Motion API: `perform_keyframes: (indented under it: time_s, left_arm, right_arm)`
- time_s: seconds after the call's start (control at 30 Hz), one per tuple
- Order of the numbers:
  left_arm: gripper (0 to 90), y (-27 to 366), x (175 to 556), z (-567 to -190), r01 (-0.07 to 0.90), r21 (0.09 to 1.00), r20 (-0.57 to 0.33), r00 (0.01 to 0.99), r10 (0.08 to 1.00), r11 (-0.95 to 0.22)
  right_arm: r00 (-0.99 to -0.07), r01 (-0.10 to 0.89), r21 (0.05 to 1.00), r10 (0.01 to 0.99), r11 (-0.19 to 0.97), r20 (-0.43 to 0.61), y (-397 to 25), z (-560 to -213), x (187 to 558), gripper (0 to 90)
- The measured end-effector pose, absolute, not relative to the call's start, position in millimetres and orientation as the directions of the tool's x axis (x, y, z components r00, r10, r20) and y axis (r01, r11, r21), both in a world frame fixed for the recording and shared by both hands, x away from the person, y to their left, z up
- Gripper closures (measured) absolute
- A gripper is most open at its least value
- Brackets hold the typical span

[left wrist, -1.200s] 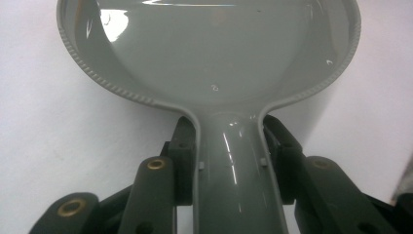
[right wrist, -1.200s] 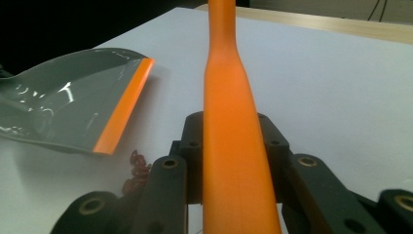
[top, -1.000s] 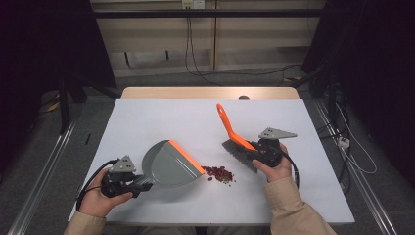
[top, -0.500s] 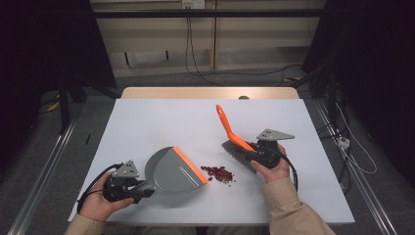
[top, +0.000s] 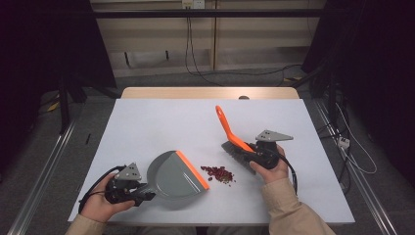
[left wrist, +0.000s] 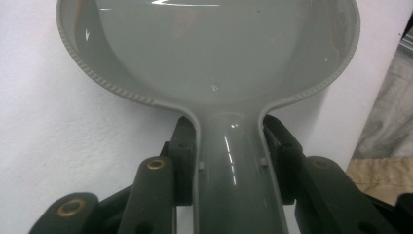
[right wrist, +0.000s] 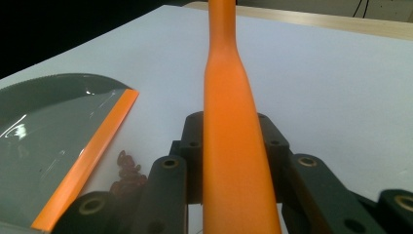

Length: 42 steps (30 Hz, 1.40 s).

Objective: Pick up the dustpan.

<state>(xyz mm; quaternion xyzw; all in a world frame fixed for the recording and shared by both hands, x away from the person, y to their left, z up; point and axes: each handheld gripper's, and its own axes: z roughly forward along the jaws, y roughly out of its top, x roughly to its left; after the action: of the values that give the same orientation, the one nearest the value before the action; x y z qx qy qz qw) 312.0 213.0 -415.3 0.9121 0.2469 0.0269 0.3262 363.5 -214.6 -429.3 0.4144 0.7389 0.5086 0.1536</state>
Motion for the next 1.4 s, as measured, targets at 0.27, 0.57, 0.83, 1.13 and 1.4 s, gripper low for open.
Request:
perform_keyframes:
  time_s: [0.27, 0.57, 0.83, 1.13, 1.4]
  left_arm:
    - [63.4, 206.9, 310.2, -417.1, 0.412, 0.606, -0.111, 0.891, 0.441, -0.681]
    - [63.4, 203.9, 312.9, -421.3, 0.398, 0.62, -0.11, 0.897, 0.428, -0.676]
    - [63.4, 198.0, 312.8, -421.2, 0.384, 0.621, -0.12, 0.908, 0.401, -0.683]
    - [63.3, 194.2, 312.4, -423.6, 0.378, 0.622, -0.122, 0.912, 0.392, -0.686]
    - [63.3, 191.2, 313.1, -423.6, 0.378, 0.609, -0.128, 0.915, 0.384, -0.697]
  right_arm:
    - [-0.594, 0.471, 0.868, 0.784, 0.157, 0.18, -212.7, -435.9, 362.2, 71.1]
    - [-0.588, 0.468, 0.861, 0.798, 0.201, 0.133, -207.8, -442.4, 360.1, 71.1]
    - [-0.584, 0.462, 0.861, 0.804, 0.214, 0.114, -205.1, -443.4, 357.6, 71.1]
    - [-0.574, 0.459, 0.863, 0.812, 0.212, 0.106, -201.9, -443.9, 352.3, 71.1]
    - [-0.571, 0.445, 0.869, 0.816, 0.219, 0.087, -193.4, -444.9, 346.1, 71.1]
